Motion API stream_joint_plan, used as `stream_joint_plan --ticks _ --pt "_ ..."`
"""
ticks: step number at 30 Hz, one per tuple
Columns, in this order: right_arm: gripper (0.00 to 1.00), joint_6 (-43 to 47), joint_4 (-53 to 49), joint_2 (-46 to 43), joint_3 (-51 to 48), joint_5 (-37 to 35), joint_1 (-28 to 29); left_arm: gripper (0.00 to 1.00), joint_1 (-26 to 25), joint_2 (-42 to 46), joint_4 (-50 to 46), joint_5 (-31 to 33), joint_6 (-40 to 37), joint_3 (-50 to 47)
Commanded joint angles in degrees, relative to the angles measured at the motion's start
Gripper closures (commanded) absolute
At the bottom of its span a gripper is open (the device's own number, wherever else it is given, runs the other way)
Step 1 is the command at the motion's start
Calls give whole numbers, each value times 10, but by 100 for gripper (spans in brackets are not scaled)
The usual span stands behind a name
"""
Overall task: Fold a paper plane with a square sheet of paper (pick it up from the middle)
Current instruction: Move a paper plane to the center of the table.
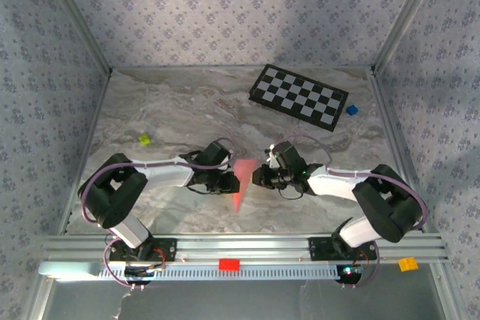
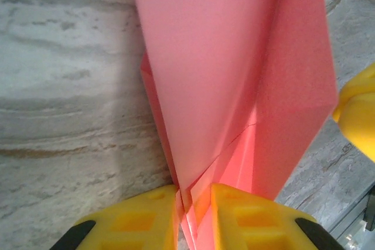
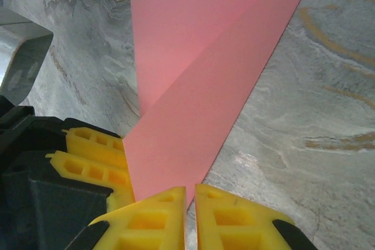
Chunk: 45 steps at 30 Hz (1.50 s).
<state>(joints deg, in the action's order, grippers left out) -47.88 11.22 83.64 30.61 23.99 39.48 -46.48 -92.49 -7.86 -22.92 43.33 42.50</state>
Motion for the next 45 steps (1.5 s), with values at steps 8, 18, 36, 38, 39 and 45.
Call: stream_joint_plan --ticks 8,18,36,38,39,45 --pt "93 -29 33 52 -6 32 11 84 -9 -8 35 -21 10 -1" --pt "94 -43 42 74 -12 33 11 84 -9 -15 65 -38 23 -1" --pt "95 -49 58 86 -21 41 8 83 -11 -26 74 -46 34 10" --pt "95 -50 60 86 -22 43 7 83 -11 -29 73 -47 34 12" --pt "95 -50 61 87 -21 44 6 84 -11 -32 72 -48 33 12" --pt "95 -52 65 89 -21 49 5 84 -15 -42 83 -54 37 15"
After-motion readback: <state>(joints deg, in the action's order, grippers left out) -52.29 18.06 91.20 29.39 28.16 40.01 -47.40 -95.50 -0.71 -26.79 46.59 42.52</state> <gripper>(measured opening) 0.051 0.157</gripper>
